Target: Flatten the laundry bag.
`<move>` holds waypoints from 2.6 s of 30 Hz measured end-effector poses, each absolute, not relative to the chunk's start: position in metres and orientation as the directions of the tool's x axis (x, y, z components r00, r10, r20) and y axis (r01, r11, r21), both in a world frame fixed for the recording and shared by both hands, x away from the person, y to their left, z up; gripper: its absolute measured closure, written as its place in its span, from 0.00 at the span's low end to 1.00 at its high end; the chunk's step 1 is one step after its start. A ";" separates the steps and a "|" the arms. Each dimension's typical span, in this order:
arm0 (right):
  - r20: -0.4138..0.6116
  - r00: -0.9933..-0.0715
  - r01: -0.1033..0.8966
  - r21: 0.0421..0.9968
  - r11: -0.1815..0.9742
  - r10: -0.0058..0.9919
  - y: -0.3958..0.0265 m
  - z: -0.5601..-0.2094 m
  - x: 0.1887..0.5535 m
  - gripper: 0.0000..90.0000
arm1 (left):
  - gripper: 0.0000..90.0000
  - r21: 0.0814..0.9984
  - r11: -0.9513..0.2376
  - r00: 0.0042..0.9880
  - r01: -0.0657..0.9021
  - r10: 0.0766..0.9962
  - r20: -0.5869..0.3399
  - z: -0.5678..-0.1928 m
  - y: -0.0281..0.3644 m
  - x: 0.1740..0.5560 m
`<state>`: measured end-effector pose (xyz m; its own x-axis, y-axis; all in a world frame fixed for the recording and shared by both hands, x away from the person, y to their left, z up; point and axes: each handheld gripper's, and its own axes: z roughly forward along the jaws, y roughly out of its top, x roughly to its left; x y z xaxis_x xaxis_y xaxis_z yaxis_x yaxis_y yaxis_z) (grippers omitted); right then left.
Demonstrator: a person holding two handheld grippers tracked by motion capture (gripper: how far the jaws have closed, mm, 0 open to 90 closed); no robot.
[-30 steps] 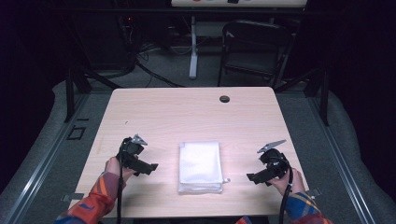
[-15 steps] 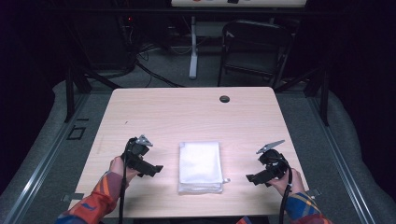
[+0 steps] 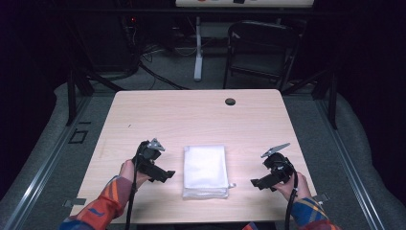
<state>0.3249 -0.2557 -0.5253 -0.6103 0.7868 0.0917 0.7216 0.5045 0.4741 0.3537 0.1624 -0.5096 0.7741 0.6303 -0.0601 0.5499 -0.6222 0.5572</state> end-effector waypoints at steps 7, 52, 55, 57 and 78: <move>0.098 -0.615 0.721 0.473 0.507 0.783 -0.254 -0.525 0.325 0.00 | 0.00 0.567 -0.628 0.790 0.533 0.610 -0.066 -0.509 0.154 0.353; 0.142 -0.619 0.733 0.458 0.503 0.772 -0.250 -0.530 0.326 0.04 | 0.17 0.538 -0.779 0.938 0.322 0.338 -0.073 -0.531 0.078 0.337; 0.129 -0.628 0.729 0.441 0.523 0.767 -0.251 -0.528 0.326 0.04 | 0.20 0.532 -0.787 0.943 0.311 0.327 -0.068 -0.533 0.074 0.336; 0.135 -0.626 0.732 0.444 0.518 0.768 -0.250 -0.529 0.326 0.04 | 0.25 0.527 -0.795 0.946 0.301 0.317 -0.063 -0.535 0.072 0.334; 0.130 -0.632 0.730 0.430 0.531 0.764 -0.251 -0.529 0.326 0.05 | 0.58 0.503 -0.830 0.966 0.240 0.254 -0.042 -0.543 0.064 0.327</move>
<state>0.3258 -0.2505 -0.5287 -0.6323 0.7637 0.1303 0.7300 0.5310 0.4302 0.3265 0.0642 -0.5425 0.9663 0.2540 -0.0420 0.2400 -0.8301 0.5033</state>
